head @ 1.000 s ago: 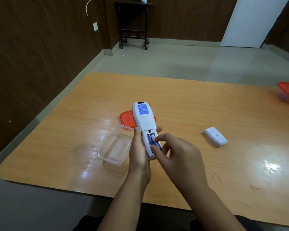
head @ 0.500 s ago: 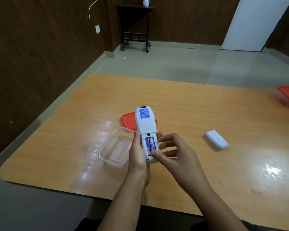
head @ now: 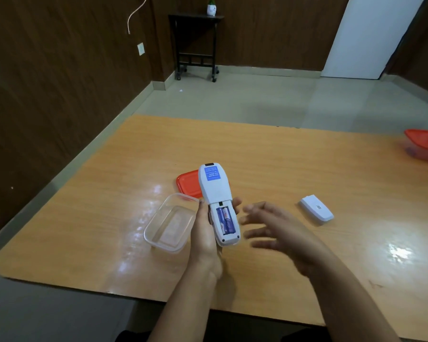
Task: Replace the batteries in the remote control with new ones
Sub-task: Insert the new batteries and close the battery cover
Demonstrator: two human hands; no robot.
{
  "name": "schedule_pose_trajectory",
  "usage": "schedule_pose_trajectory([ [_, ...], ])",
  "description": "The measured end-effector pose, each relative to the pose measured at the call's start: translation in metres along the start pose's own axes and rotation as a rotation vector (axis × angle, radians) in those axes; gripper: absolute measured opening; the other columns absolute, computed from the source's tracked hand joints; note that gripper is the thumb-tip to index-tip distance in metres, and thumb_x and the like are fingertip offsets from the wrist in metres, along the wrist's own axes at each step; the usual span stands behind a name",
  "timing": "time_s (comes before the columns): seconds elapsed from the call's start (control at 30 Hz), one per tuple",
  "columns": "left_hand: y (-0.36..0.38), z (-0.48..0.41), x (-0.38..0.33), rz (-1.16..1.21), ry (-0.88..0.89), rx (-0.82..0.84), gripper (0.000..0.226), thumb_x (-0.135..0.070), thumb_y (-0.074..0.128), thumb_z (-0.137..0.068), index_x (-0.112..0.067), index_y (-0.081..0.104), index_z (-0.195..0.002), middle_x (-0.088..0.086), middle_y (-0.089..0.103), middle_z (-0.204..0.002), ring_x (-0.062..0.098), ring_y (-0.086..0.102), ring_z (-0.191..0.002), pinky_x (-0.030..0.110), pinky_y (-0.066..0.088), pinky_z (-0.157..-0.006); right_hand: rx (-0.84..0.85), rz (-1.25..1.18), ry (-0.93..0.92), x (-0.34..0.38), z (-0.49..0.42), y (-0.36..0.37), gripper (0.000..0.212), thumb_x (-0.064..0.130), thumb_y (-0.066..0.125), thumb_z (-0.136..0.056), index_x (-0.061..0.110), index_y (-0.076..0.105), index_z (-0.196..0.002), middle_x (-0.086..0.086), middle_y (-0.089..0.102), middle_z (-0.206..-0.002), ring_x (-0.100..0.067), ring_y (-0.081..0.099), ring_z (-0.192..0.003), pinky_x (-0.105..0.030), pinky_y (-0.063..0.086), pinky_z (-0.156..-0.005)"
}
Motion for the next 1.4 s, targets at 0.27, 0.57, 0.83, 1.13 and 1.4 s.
schedule_pose_trajectory([
  [0.27,0.006,0.002,-0.009,0.078,0.027,0.010,0.034,-0.032,0.033,-0.100,-0.022,0.065,-0.108,0.007,0.071,-0.106,0.019,0.063,-0.090,0.028,0.048,-0.078,-0.654,0.747,0.033,-0.032,-0.043,-0.117,0.064,0.048,0.058,-0.084,0.023,0.036,-0.139,-0.009,0.041,-0.141,-0.031,0.032,-0.130,-0.044,0.038,-0.096],
  [0.57,0.010,-0.001,-0.008,0.115,0.014,0.040,0.034,-0.031,0.034,-0.099,-0.022,0.064,-0.112,0.010,0.071,-0.103,0.018,0.062,-0.087,0.029,0.048,-0.078,-0.687,0.787,0.026,-0.050,-0.055,-0.127,0.062,0.041,0.057,-0.086,0.025,0.033,-0.141,-0.009,0.054,-0.129,-0.032,0.046,-0.120,-0.039,0.042,-0.086],
  [0.83,0.011,-0.007,-0.005,0.140,-0.053,0.056,0.036,-0.033,0.033,-0.099,-0.019,0.061,-0.116,0.011,0.069,-0.109,0.021,0.059,-0.092,0.032,0.046,-0.082,-0.477,0.432,-0.351,0.004,0.007,-0.064,0.041,0.037,0.071,-0.077,0.039,0.056,-0.116,0.014,0.065,-0.096,-0.005,0.064,-0.082,-0.027,0.049,-0.065],
  [1.13,0.010,-0.010,-0.001,0.134,-0.041,0.064,0.058,-0.052,0.024,-0.098,-0.014,0.068,-0.099,0.008,0.073,-0.094,0.018,0.072,-0.077,0.032,0.057,-0.064,-0.345,0.686,-0.585,0.006,0.015,0.006,0.040,0.041,0.067,-0.076,0.040,0.056,-0.115,0.014,0.062,-0.099,-0.005,0.058,-0.085,-0.027,0.050,-0.068],
  [1.4,0.018,-0.007,0.001,0.148,-0.039,0.087,0.064,-0.056,0.024,-0.096,-0.009,0.062,-0.116,0.010,0.066,-0.113,0.017,0.068,-0.087,0.029,0.056,-0.064,-0.408,0.812,-0.624,-0.002,0.008,0.010,0.044,0.044,0.063,-0.079,0.040,0.052,-0.121,0.016,0.059,-0.100,-0.008,0.056,-0.090,-0.025,0.047,-0.070],
])
Point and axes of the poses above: each hand's wrist, its own z-axis away from the middle knuckle, its own y-axis out of the palm, x = y × z, the point moved 4 cm from there along -z, towards the middle knuckle
